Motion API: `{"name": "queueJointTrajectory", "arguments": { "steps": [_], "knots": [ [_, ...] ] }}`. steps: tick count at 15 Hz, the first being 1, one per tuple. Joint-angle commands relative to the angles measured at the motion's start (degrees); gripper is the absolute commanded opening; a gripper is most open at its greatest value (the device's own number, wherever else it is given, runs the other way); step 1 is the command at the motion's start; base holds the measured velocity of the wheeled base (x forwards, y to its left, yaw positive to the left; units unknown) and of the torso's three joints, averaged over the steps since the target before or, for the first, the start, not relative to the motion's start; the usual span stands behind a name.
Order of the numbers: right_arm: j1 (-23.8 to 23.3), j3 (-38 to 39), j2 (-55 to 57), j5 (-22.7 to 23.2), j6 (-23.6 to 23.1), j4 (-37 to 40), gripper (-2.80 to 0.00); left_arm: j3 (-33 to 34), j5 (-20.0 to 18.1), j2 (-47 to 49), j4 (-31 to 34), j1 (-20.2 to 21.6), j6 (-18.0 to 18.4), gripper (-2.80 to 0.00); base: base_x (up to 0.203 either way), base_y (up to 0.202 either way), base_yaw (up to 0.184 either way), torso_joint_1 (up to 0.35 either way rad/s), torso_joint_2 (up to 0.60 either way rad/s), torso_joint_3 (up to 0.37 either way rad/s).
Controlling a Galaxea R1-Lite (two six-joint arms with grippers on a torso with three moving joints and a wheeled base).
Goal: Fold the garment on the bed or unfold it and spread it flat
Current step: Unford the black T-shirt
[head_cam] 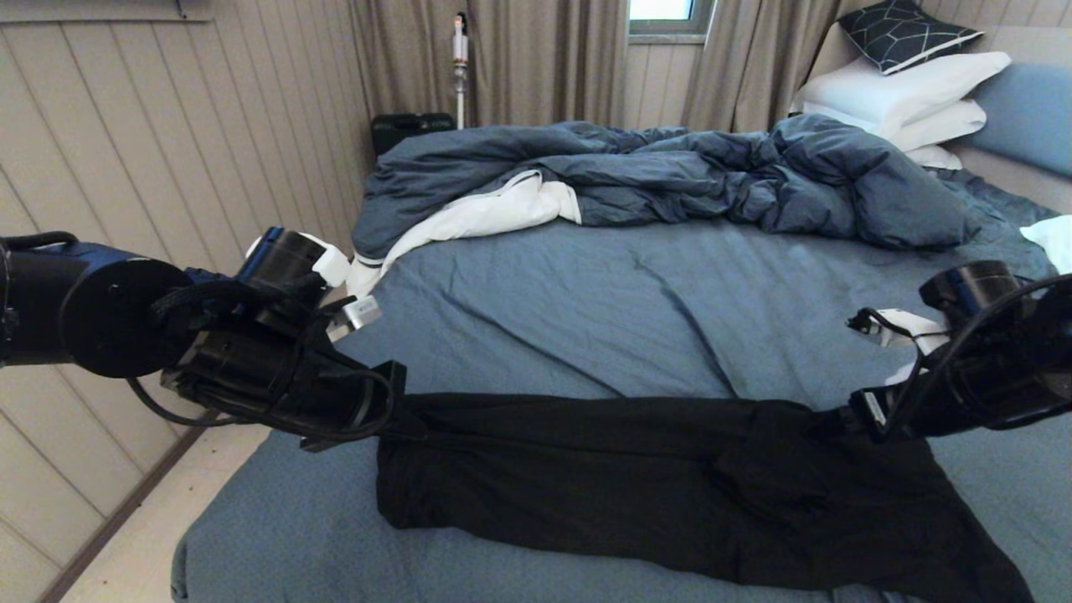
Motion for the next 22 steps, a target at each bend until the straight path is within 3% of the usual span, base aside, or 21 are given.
{"name": "queueJointTrajectory", "arguments": {
  "steps": [1, 2, 3, 11, 15, 22],
  "knots": [
    [1.03, -0.47, 2.05, 0.0, -0.1, 0.2, 0.0, -0.01, -0.13, 0.89, 0.16, -0.02, -0.19, -2.8, 0.0, 0.0, 0.0, 0.0, 0.0, 0.0],
    [1.83, 0.11, 2.02, 0.0, -0.1, 0.16, 0.0, 0.08, -0.13, 1.07, 0.16, -0.02, -0.19, -2.8, 0.0, 0.0, 0.0, 0.0, 0.0, 0.0],
    [2.44, 0.55, 1.92, -0.09, -0.1, 0.21, -2.8, 0.1, -0.13, 1.24, 0.16, -0.02, -0.19, -2.8, 0.0, 0.0, 0.0, 0.0, 0.0, 0.0],
    [2.44, -3.38, -0.02, 0.0, 0.75, 0.3, -2.8, 0.7, -0.2, 1.24, -0.02, 0.05, -0.27, -2.8, 0.0, 0.0, 0.0, 0.0, 0.0, 0.0],
    [1.59, -12.44, 1.41, -0.07, 5.42, 0.22, -2.8, 0.17, 0.03, 0.58, -0.11, 0.24, -0.36, -2.8, 0.0, 0.0, 0.0, 0.0, 0.0, 0.0],
    [1.53, -29.44, 17.03, -1.58, 9.61, 0.22, -2.8, 0.26, 0.49, 0.89, -4.59, 0.32, -0.34, -2.8, 0.0, 0.0, 0.0, 0.0, 0.0, 0.0]
  ]
}}
